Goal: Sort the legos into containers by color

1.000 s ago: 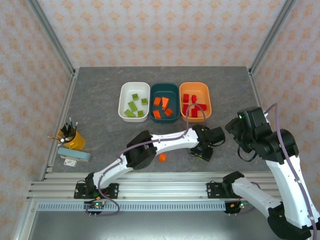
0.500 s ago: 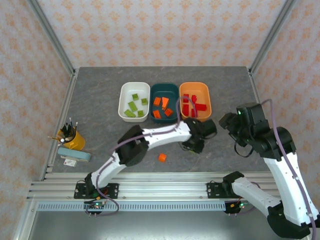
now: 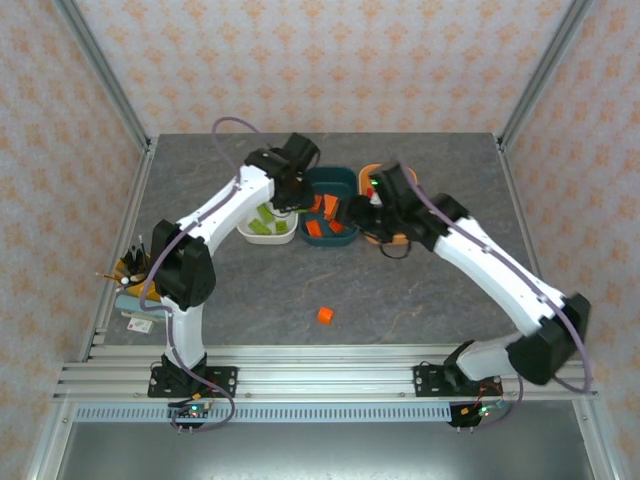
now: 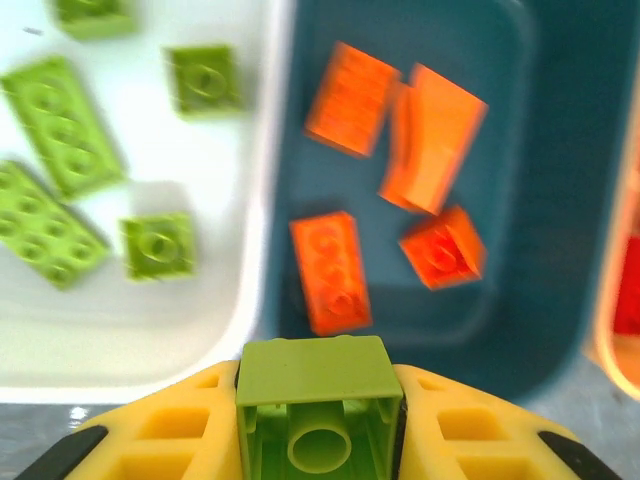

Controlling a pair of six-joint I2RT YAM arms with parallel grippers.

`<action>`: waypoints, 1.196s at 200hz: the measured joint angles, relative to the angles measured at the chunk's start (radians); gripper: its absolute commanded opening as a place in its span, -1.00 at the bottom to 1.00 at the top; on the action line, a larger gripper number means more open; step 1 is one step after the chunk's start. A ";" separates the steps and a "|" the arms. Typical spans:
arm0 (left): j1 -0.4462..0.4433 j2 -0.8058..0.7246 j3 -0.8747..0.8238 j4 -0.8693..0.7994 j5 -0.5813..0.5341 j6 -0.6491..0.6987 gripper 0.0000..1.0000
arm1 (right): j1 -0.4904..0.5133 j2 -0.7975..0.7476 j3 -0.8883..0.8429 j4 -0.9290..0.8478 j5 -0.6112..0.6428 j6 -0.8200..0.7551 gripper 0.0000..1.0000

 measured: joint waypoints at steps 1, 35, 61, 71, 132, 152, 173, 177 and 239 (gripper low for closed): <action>0.007 0.002 0.000 0.000 0.000 0.000 -0.38 | 0.002 0.004 0.002 0.002 0.000 0.000 0.33; 0.145 0.093 0.056 -0.009 -0.029 0.017 -0.37 | 0.025 0.160 0.075 0.107 -0.034 -0.008 0.33; 0.200 0.203 0.160 -0.009 -0.051 0.026 -0.35 | 0.024 0.226 0.116 0.137 -0.052 -0.022 0.33; 0.209 0.246 0.209 -0.008 -0.053 0.028 -0.33 | 0.024 0.250 0.136 0.138 -0.059 -0.027 0.33; 0.212 0.470 0.472 0.013 0.002 0.050 -0.12 | 0.020 0.333 0.171 0.145 -0.089 -0.033 0.33; 0.213 0.511 0.500 0.014 0.022 0.045 0.00 | 0.014 0.344 0.171 0.144 -0.093 -0.037 0.33; 0.213 0.533 0.510 0.012 0.032 0.043 0.21 | 0.008 0.347 0.171 0.125 -0.089 -0.053 0.34; 0.213 0.534 0.510 0.009 0.032 0.037 0.22 | 0.008 0.347 0.171 0.121 -0.088 -0.056 0.34; 0.212 0.427 0.413 0.002 0.032 0.013 0.38 | 0.047 0.347 0.171 -0.047 0.023 -0.129 0.34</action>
